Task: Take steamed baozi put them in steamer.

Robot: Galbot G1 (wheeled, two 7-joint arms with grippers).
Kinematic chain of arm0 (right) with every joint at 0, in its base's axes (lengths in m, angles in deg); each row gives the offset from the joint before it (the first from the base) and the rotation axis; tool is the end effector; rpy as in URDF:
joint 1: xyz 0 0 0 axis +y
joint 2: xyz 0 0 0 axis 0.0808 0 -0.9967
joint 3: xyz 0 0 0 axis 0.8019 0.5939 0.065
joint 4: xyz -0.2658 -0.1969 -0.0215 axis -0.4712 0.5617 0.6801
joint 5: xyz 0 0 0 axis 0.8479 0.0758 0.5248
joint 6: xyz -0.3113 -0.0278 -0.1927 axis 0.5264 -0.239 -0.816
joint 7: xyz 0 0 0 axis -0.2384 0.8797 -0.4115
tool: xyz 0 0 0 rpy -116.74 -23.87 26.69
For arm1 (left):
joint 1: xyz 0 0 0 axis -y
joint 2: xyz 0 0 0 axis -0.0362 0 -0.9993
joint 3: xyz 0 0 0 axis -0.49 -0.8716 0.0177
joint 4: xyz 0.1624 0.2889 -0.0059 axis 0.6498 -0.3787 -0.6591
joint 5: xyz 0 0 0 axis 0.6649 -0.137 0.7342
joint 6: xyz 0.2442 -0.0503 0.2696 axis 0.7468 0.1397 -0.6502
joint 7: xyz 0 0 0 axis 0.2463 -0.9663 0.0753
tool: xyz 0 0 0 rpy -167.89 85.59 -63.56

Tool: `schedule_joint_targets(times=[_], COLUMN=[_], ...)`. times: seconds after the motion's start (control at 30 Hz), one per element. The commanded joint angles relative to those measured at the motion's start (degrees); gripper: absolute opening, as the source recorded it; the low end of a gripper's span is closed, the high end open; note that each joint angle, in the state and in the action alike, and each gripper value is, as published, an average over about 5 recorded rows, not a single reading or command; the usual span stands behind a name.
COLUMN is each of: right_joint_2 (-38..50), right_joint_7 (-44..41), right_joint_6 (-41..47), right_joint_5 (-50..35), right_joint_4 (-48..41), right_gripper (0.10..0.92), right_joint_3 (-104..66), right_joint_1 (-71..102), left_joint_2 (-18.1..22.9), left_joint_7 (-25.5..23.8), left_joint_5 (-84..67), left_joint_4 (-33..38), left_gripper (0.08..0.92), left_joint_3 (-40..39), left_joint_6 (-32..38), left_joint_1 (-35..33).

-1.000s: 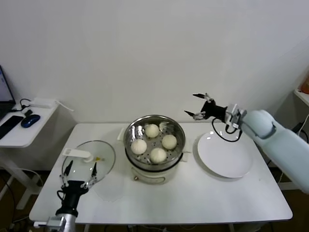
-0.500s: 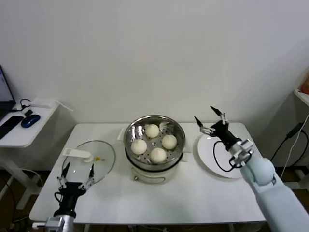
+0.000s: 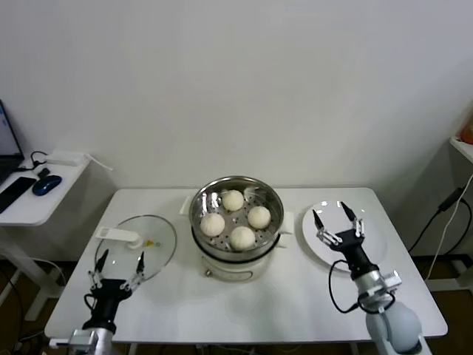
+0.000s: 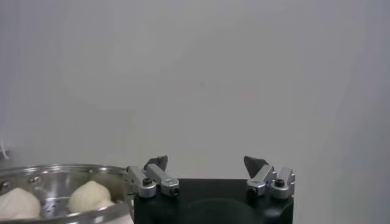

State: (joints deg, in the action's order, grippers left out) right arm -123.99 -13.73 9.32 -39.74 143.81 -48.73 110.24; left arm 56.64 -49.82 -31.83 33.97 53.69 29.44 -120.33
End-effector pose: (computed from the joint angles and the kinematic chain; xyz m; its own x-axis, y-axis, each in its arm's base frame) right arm 0.2828 -0.1007 -0.3148 -0.9525 -0.2638 -0.1519 -0.2603 0.9646 -0.0430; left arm 0.1790 0.0963 -0.3301 -0.9993 -0.0356 0.0106 -0.0333 0.9852 0.1680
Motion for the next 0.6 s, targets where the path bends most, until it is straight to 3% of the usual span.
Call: schedule_joint_targets(times=[0.03,0.6], right_joint_2=[-7.20,-8.49], right_joint_7=[-1.28,-2.91], right_joint_6=[-2.43,-4.45], right_joint_5=[-0.66,-0.45], right_joint_4=[2.74,3.14], right_gripper=[0.823,0.823], right_joint_3=[-3.86,-3.39], right_joint_1=[11.30,13.99], left_joint_2=[0.37,0.50], left_joint_7=[-1.53,-2.64], left_joint_5=[-0.36,-1.32], left_joint_4=[-0.20,0.52], left_gripper=[0.823,0.823], left_joint_3=[0.77,1.13], left_joint_6=[-0.42,0.55], left_joint_1=[-0.35,-1.45])
